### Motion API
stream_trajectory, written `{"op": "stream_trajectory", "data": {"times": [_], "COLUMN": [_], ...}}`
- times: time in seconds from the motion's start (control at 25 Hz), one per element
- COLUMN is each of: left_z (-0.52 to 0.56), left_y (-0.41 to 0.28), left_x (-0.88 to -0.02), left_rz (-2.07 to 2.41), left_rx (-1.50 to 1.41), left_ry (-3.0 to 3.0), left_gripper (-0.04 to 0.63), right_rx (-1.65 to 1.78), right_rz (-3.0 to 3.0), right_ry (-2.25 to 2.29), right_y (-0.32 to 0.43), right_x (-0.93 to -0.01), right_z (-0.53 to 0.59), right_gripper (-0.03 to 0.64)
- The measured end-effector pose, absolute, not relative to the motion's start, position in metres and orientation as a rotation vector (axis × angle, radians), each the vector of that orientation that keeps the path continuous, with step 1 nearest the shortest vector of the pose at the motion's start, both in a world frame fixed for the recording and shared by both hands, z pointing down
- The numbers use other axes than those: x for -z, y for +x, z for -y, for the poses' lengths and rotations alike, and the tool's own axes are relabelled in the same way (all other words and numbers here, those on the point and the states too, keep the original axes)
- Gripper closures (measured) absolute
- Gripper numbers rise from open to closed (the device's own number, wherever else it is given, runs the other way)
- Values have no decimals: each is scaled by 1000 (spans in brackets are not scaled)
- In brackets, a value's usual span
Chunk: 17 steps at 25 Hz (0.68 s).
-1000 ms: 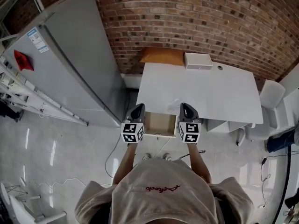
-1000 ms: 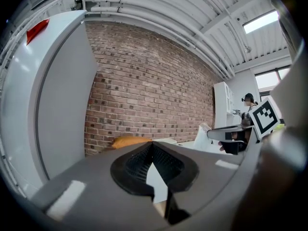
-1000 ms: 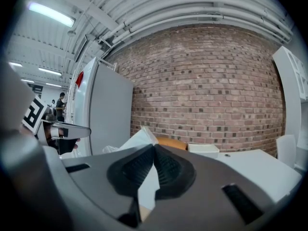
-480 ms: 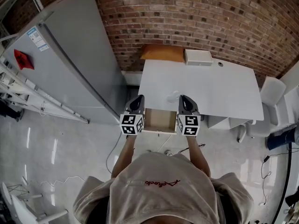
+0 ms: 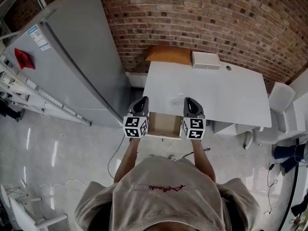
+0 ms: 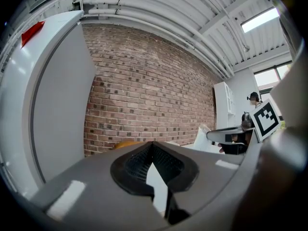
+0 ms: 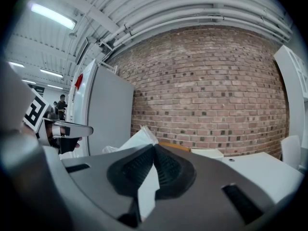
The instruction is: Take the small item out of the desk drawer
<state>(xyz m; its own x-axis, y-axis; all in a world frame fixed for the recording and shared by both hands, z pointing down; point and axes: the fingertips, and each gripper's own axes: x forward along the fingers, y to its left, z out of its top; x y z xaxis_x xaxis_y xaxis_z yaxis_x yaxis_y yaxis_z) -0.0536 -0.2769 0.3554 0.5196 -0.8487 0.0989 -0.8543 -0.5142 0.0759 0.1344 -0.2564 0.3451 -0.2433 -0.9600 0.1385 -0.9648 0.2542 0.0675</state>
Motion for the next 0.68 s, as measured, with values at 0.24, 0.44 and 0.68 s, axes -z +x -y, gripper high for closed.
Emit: {"op": "stream_trajectory", "data": {"times": [0.24,0.44,0.68], "left_z": [279,282,283], "left_y": [-52,-51,-51], "left_x": [-357,-357,-361], "left_rz": [1482,1482,1481], "left_rx": [-76,-72,-74], "left_ry": [2637,2637,2628], "left_gripper": [586,586,586], "right_rx": [-50,-48,-49], "right_rz": [2363,2361,2357], "right_ry": [1828,1826,1814], "right_y": [134,134,132], "right_x": [-347,-347,-349], "right_z": [259,261,262], "right_gripper": [604,604,604]}}
